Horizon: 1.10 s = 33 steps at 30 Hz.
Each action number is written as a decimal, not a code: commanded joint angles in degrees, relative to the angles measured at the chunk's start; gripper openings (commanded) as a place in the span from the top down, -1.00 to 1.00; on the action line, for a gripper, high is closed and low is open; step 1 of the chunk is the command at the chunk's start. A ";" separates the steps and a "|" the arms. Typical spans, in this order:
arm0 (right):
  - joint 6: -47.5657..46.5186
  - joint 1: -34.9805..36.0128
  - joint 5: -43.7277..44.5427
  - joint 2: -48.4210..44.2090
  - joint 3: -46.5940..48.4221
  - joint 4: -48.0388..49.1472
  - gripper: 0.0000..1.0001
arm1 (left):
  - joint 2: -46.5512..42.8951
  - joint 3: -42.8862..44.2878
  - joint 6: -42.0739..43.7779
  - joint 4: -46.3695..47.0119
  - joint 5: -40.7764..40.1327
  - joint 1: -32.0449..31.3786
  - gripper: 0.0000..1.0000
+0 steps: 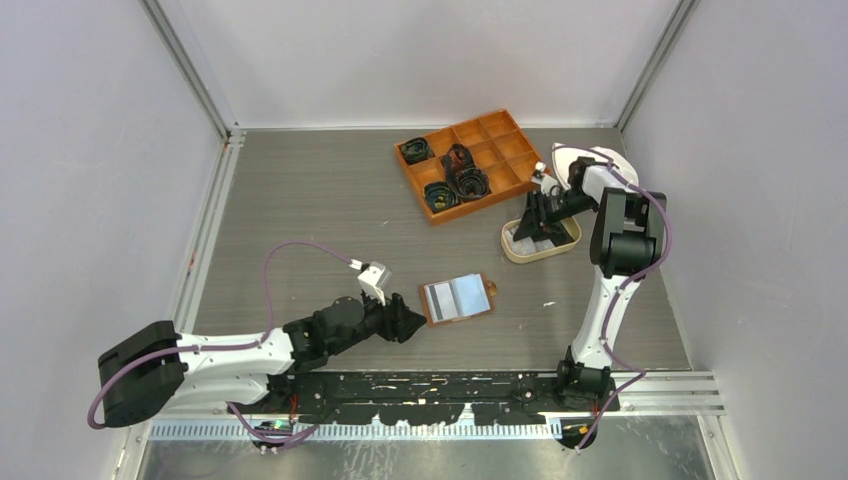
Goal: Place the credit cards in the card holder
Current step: Pick up the credit card from the storage box.
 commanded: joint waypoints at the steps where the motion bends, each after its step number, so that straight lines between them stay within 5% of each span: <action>1: 1.03 0.83 0.61 0.33 1.02 0.27 0.17 | 0.26 0.74 -0.48 4.11 0.12 0.31 -0.11; 5: 1.96 1.34 1.11 0.74 1.11 0.83 0.26 | 0.68 0.93 -0.48 4.16 0.30 0.29 -0.11; 14: 1.51 -1.44 -2.83 -1.69 2.32 -0.72 0.86 | -0.81 0.50 -0.57 3.49 0.06 0.35 -0.11; 23: -4.76 -3.92 -8.68 0.45 5.46 -8.95 0.79 | -0.85 0.49 -0.77 3.47 0.28 0.35 -0.11; 33: -6.14 -3.92 -8.30 1.36 6.23 -10.46 0.45 | -0.72 0.43 -0.76 3.46 0.13 0.33 -0.11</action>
